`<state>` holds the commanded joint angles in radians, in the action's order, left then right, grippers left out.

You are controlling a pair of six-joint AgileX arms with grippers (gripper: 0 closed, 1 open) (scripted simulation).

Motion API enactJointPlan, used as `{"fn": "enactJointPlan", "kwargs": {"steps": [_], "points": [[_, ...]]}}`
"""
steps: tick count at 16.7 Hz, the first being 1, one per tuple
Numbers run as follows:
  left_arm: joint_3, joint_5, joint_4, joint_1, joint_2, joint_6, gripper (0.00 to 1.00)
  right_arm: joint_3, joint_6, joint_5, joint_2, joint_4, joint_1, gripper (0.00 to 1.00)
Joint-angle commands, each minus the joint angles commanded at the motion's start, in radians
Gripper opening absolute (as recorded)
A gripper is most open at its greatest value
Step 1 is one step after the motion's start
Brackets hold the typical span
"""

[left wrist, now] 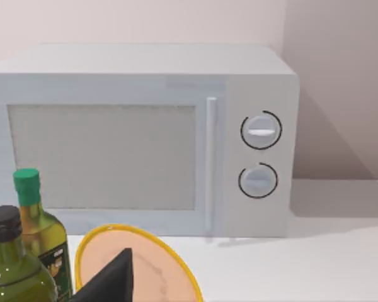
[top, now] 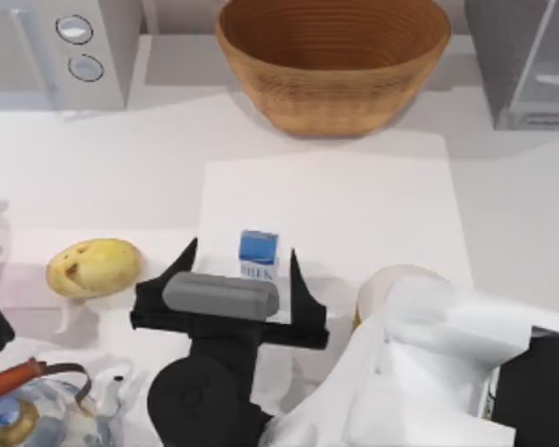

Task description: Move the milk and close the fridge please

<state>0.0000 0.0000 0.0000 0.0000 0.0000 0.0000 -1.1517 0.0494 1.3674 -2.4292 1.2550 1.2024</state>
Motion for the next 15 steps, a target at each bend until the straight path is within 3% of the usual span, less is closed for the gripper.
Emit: {"fn": "enactJointPlan", "kwargs": {"steps": [10,15], "points": [[0.000,0.000,0.000,0.000,0.000,0.000,1.00,-0.048,-0.002,0.030,-0.093,0.020,-0.019,1.00],[0.000,0.000,0.000,0.000,0.000,0.000,1.00,-0.094,-0.018,-0.031,-0.111,0.009,-0.081,1.00]]}}
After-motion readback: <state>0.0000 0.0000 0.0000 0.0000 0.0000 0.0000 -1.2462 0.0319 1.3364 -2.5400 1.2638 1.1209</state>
